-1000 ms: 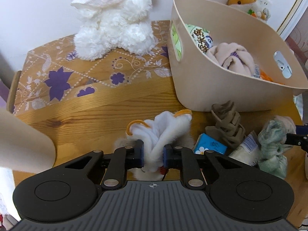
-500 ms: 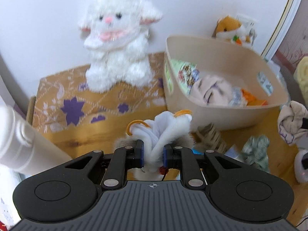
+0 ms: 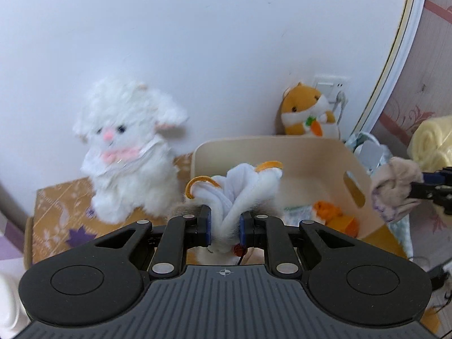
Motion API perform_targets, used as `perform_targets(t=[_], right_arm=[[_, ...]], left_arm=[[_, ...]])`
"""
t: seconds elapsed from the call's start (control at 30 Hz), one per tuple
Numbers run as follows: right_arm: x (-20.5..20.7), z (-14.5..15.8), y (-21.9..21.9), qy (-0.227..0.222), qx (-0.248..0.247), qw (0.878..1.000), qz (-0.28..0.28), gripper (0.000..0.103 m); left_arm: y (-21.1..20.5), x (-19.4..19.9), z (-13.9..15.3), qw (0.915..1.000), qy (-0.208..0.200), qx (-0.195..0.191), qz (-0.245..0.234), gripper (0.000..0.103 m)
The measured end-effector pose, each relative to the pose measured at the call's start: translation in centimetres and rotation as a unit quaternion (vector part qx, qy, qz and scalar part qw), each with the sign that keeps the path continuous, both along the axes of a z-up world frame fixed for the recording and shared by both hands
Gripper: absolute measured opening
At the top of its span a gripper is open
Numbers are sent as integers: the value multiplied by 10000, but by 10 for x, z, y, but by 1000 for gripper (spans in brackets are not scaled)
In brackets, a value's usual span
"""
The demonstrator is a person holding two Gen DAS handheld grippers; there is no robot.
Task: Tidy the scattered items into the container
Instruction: 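Carry the plush toy and socks to the basket and release them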
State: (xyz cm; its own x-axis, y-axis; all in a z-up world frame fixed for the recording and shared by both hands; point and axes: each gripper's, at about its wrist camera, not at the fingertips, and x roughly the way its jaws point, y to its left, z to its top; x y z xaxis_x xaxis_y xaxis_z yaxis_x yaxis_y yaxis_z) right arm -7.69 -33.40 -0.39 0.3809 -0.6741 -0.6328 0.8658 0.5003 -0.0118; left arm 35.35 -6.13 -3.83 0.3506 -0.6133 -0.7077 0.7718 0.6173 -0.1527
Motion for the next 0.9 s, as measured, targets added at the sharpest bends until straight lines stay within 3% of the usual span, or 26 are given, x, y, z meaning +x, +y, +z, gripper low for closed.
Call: perform_targets(t=[0.23,0.6,0.67,0.73,0.8,0.9], right_arm=[[23,-13,-32,237,-34,9997,-46,35],[51,-55,-62,799,383,9961,8,36],[53,-63,-64,899,435,9950,-3,37],[54,-68,-65,989,481,9939,-44,40],[52,-72,-64,1004,492,9937,-40,55],[51,-73,-58,1065,422,9934,18,70]], left_arm=[[-60,1,-8,9998,-22,119,-167,17],[-102,5,-58,9960,162,871,-130,19],[-102,6,-62,9955,179,928,-51,29],[-99,9,-62,9956,271,894,-36,59],[-96,8,-60,9965,335,762,-111,71],[-92,4,-57,9966,216,780,-164,75]])
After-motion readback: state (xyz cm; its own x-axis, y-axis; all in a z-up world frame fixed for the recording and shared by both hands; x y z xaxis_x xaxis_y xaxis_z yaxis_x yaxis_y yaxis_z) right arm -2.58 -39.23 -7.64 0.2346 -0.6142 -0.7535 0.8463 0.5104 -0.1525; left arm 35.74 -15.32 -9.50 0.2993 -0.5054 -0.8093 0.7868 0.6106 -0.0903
